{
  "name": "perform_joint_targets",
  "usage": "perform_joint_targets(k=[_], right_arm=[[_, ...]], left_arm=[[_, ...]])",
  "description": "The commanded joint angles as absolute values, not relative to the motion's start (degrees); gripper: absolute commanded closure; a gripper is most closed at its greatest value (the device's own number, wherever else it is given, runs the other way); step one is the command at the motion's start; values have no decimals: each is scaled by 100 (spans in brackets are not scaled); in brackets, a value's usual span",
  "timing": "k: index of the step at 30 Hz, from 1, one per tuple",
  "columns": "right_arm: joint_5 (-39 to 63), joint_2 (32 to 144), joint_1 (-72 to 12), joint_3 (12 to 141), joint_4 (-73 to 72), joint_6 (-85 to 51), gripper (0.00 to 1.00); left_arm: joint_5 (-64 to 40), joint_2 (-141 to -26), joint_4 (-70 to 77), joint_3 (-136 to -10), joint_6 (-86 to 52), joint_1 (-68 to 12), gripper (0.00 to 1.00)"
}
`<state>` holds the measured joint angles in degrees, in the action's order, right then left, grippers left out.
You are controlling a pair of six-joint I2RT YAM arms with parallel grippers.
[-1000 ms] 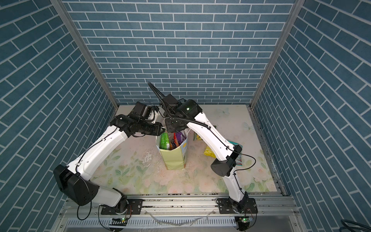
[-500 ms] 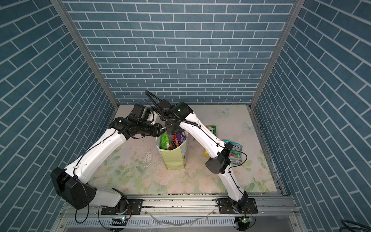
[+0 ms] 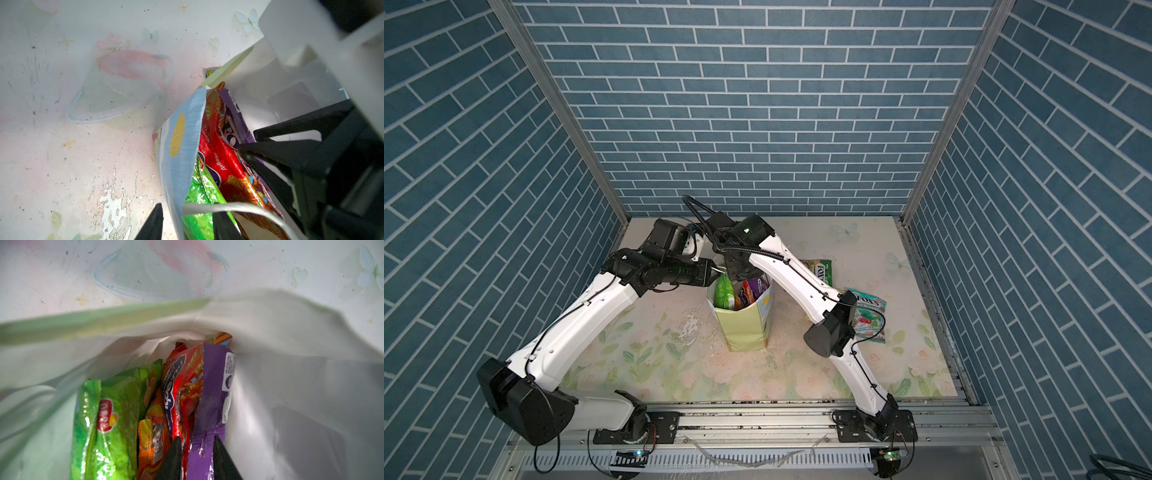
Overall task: Take the snacks out of the paper bag
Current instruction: Pick up the snack from the paper bag.
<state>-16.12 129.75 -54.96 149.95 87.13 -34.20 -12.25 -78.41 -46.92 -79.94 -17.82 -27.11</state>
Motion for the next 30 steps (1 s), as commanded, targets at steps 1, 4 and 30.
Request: perform_joint_targets(k=[1, 4, 30], right_arm=[[-2003, 13027, -5466, 15127, 8744, -3464, 72], [-2036, 13052, -5429, 15115, 8720, -3411, 72], [-1673, 13284, -5290, 15206, 8542, -3320, 72]], left_arm=[[-1213, -7768, -4676, -7916, -1815, -2655, 59], [-1222, -7754, -4676, -7902, -1802, -2639, 59], [-1353, -7933, -4606, -7986, -1762, -2452, 59]])
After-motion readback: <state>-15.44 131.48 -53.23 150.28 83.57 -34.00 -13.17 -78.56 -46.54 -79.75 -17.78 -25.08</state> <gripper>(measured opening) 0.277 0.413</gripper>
